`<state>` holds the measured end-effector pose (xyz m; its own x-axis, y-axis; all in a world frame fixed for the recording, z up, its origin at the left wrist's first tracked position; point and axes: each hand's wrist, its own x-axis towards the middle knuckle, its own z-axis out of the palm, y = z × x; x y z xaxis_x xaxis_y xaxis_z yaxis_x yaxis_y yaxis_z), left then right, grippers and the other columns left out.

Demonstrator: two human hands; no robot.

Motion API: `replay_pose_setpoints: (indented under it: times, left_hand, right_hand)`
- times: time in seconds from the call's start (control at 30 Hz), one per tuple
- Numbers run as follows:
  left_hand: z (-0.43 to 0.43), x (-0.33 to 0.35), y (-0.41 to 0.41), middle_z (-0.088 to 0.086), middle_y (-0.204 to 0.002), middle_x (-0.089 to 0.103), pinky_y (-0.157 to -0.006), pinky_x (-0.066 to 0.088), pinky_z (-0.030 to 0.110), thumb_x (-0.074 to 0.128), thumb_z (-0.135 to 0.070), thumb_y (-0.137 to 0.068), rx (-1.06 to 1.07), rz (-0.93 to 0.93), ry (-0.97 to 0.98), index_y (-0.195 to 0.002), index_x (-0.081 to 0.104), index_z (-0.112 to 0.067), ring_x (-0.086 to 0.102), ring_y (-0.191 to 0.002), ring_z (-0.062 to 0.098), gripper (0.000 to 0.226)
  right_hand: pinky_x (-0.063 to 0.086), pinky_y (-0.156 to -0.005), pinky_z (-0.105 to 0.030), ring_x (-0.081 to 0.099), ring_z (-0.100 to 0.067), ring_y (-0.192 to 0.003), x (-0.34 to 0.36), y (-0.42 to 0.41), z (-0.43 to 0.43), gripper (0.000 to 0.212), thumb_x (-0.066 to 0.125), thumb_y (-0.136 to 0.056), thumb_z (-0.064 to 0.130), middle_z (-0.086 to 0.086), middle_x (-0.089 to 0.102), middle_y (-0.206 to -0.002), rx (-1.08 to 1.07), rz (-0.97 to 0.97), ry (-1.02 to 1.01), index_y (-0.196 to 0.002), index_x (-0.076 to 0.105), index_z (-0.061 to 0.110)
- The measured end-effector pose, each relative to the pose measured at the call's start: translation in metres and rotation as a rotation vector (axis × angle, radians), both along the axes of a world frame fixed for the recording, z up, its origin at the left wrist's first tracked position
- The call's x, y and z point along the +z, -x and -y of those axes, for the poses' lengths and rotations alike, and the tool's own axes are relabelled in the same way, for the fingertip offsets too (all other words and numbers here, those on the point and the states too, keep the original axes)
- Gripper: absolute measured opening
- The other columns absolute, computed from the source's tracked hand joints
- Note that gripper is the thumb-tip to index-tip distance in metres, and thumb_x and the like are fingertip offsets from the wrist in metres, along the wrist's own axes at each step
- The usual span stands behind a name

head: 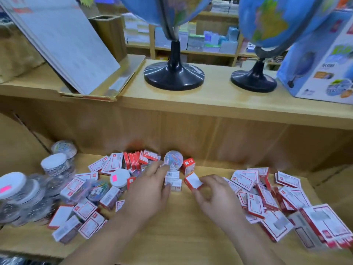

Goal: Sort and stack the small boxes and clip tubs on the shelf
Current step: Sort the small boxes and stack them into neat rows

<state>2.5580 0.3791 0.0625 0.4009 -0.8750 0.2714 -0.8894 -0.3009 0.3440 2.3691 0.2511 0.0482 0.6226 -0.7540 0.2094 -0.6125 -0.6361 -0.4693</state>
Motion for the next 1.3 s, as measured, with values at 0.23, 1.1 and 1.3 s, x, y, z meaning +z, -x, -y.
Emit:
replay_pose_setpoints:
  times: [0.23,1.1,1.3]
  left_hand:
    - [0.048,0.014,-0.017,-0.003,-0.120,0.054,-0.070,0.052,0.035,0.055,-0.046,-0.094,-0.013,0.001,-0.055,-0.122,0.056,-0.022,0.059,-0.106,0.022,0.037]
    - [-0.044,-0.026,0.044,-0.018,-0.129,0.059,-0.089,0.055,0.032,0.068,-0.062,-0.075,0.016,-0.391,-0.020,-0.143,0.047,-0.036,0.063,-0.104,0.003,0.076]
    - [-0.061,-0.030,0.042,-0.025,-0.114,0.058,-0.078,0.053,0.024,0.075,-0.044,-0.081,0.030,-0.396,0.075,-0.133,0.055,-0.037,0.060,-0.094,-0.009,0.056]
  right_hand:
    - [0.049,-0.084,-0.036,0.056,-0.020,-0.110,-0.017,-0.028,0.006,0.042,0.065,-0.084,0.055,0.010,0.064,-0.110,-0.072,-0.109,-0.087,-0.119,0.060,0.033]
    - [0.054,-0.073,-0.028,0.064,-0.001,-0.078,-0.009,0.021,-0.025,0.019,0.074,-0.086,0.042,0.020,0.068,-0.080,-0.061,0.144,-0.353,-0.101,0.068,0.032]
    - [0.052,-0.068,-0.045,0.061,-0.031,-0.073,-0.003,0.012,-0.032,0.044,0.048,-0.096,0.052,-0.009,0.061,-0.070,-0.102,0.295,-0.597,-0.080,0.061,0.014]
